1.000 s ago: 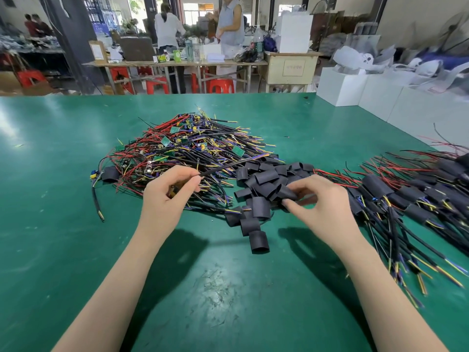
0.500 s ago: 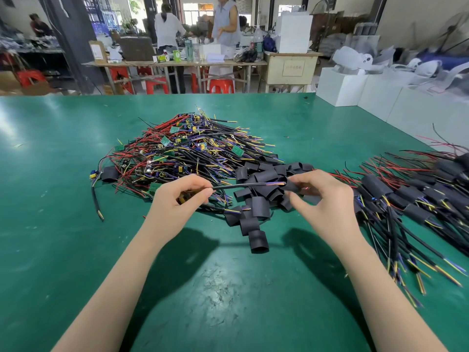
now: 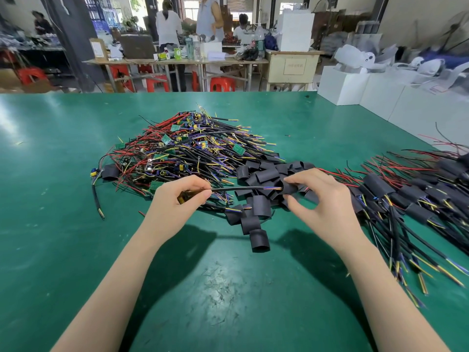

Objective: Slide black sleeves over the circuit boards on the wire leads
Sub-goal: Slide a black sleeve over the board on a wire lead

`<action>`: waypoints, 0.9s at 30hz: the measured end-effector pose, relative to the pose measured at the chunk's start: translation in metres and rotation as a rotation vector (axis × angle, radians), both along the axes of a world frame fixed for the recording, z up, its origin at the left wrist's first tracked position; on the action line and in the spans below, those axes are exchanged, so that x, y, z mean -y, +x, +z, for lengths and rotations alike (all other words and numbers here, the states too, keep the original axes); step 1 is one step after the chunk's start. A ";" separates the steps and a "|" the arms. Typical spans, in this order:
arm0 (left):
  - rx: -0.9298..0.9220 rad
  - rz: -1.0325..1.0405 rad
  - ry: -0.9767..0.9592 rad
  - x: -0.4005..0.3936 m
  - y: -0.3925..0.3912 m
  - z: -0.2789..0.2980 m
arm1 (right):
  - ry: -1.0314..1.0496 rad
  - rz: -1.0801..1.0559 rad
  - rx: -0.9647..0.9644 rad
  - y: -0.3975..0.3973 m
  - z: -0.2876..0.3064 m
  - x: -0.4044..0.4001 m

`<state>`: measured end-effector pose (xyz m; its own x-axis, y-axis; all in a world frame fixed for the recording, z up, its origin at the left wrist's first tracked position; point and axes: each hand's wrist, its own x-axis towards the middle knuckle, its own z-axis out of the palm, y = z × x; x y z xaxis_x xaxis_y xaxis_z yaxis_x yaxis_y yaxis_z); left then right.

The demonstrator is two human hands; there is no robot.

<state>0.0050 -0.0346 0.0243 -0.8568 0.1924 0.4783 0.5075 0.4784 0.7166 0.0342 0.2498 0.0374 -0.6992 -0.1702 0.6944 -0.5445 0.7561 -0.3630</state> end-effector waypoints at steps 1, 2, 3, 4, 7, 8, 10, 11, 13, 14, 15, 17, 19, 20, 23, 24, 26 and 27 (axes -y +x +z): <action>-0.008 0.006 -0.010 -0.001 0.001 0.001 | 0.040 -0.009 -0.006 0.000 0.000 0.000; -0.019 0.009 -0.024 -0.001 0.002 0.001 | 0.101 -0.020 -0.019 0.000 -0.001 0.000; -0.032 0.011 -0.042 -0.002 0.003 0.002 | 0.167 -0.034 -0.037 -0.001 -0.002 0.001; -0.044 0.011 -0.063 -0.003 0.004 0.002 | 0.224 -0.051 -0.055 -0.001 -0.003 0.002; -0.052 0.007 -0.127 -0.007 0.006 0.000 | 0.330 -0.104 -0.088 -0.002 -0.006 0.007; -0.044 0.004 -0.138 -0.008 0.006 -0.002 | 0.357 -0.116 -0.087 -0.003 -0.007 0.008; -0.020 -0.006 -0.138 -0.009 0.006 -0.003 | 0.410 -0.131 -0.076 -0.004 -0.010 0.010; -0.009 -0.016 -0.128 -0.010 0.005 -0.003 | 0.432 -0.139 -0.064 -0.004 -0.011 0.011; 0.012 -0.049 -0.093 -0.011 0.005 -0.002 | 0.448 -0.161 -0.030 -0.005 -0.013 0.012; 0.026 -0.064 -0.073 -0.011 0.005 -0.002 | 0.447 -0.169 -0.012 -0.005 -0.013 0.013; 0.039 -0.075 -0.056 -0.012 0.005 -0.001 | 0.441 -0.169 0.000 -0.004 -0.013 0.014; 0.050 -0.090 -0.040 -0.014 0.006 -0.002 | 0.407 -0.133 0.005 -0.003 -0.013 0.016; 0.060 -0.106 -0.035 -0.019 0.008 -0.005 | 0.370 -0.067 0.002 -0.001 -0.012 0.020; 0.072 -0.115 -0.033 -0.022 0.009 -0.007 | 0.351 -0.030 0.004 0.001 -0.012 0.024; 0.119 -0.164 -0.009 -0.035 0.014 -0.011 | 0.274 0.085 0.031 0.005 -0.014 0.039; 0.132 -0.180 0.002 -0.037 0.015 -0.012 | 0.245 0.115 0.043 0.006 -0.015 0.043; 0.185 -0.223 0.051 -0.037 0.014 -0.012 | 0.198 0.141 0.064 0.007 -0.016 0.045; 0.233 -0.256 0.091 -0.034 0.013 -0.010 | 0.186 0.139 0.073 0.006 -0.017 0.044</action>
<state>0.0184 -0.0005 0.0141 -0.8745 0.3804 0.3010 0.4208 0.2860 0.8609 0.0407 0.2062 0.0208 -0.7071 -0.3882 0.5910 -0.6256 0.7331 -0.2669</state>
